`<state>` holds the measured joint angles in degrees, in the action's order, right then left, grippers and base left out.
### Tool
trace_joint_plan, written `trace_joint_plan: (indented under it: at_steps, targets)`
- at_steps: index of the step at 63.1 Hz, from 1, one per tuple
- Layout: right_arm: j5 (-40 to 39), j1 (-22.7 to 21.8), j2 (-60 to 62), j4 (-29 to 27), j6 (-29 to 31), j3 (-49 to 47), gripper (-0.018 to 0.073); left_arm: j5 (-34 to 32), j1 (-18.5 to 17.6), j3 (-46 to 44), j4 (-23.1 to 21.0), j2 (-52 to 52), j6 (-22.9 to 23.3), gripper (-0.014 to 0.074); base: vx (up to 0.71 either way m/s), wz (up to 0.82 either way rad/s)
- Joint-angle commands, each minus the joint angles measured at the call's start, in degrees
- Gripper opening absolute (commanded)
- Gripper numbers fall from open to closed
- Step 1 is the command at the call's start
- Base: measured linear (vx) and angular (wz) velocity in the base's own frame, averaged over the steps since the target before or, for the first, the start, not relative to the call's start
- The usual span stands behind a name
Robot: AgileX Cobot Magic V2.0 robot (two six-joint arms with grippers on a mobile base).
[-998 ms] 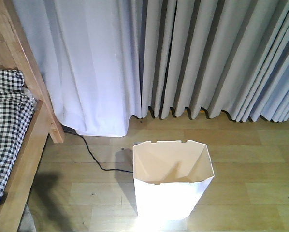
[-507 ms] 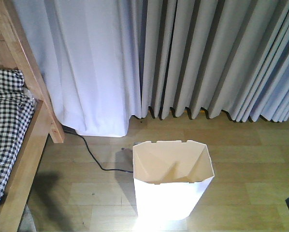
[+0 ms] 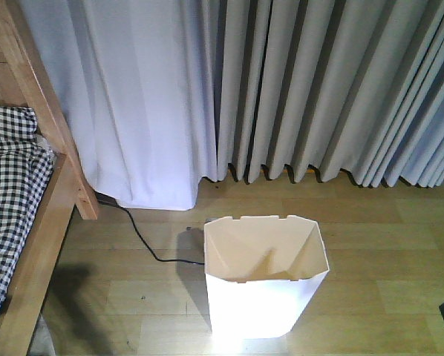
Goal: Move trash bin to bedside with robot
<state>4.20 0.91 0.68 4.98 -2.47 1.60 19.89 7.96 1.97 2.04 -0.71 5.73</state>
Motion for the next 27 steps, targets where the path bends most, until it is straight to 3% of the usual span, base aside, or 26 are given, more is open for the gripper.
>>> trace_joint_plan:
  at_steps: [1, 27]
  targets:
    - [-4.2, -0.2, 0.6, 0.7, 0.4, 0.4, -0.0009, -3.8, -0.2, 0.2, -0.1, -0.8, 0.2, -0.0006, 0.00, 0.00]
    - [-4.2, -0.2, 0.6, 0.7, 0.4, 0.4, -0.0009, -3.8, -0.2, 0.2, -0.1, -0.8, 0.2, -0.0006, 0.00, 0.00]
